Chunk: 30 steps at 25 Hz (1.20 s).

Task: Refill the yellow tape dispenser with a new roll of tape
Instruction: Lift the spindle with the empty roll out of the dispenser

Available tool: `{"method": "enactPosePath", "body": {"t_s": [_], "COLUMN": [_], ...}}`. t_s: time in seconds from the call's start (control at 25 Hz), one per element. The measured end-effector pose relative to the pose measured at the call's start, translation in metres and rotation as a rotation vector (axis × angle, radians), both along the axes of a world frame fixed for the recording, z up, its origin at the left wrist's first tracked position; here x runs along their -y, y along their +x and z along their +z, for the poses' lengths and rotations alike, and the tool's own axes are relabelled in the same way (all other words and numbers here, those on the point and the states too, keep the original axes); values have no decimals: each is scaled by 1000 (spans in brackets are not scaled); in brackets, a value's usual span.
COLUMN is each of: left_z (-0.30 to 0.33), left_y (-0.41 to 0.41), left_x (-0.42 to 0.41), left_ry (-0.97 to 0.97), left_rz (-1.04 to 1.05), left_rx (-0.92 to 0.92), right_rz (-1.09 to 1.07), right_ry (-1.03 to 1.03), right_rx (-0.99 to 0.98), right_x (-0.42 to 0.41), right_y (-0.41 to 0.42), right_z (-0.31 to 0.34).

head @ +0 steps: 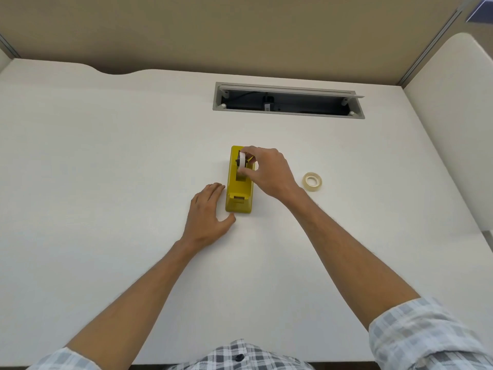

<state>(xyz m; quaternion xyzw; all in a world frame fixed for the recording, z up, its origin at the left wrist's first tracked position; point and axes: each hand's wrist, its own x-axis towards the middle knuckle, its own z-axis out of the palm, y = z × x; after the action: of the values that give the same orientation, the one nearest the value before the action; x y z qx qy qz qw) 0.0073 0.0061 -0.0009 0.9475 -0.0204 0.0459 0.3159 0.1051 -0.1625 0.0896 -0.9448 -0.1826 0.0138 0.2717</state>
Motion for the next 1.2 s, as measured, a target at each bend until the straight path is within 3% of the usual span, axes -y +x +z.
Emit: {"method": "enactPosePath", "body": {"t_s": [0.2, 0.52, 0.92, 1.2], "left_z": [13, 56, 84, 87], "left_y": [-8, -11, -22, -30], "left_x": [-3, 18, 36, 41], "left_ry": [-217, -420, -857, -820], "left_rz": [64, 62, -42, 18], "left_rx": [-12, 154, -69, -20], "right_rz": [22, 47, 53, 37], "right_ry": [84, 290, 451, 467], "right_rx": [-6, -35, -73, -104], "right_x": [6, 18, 32, 42], "right_y": [-14, -57, -91, -97], "right_z": [4, 18, 25, 24]}}
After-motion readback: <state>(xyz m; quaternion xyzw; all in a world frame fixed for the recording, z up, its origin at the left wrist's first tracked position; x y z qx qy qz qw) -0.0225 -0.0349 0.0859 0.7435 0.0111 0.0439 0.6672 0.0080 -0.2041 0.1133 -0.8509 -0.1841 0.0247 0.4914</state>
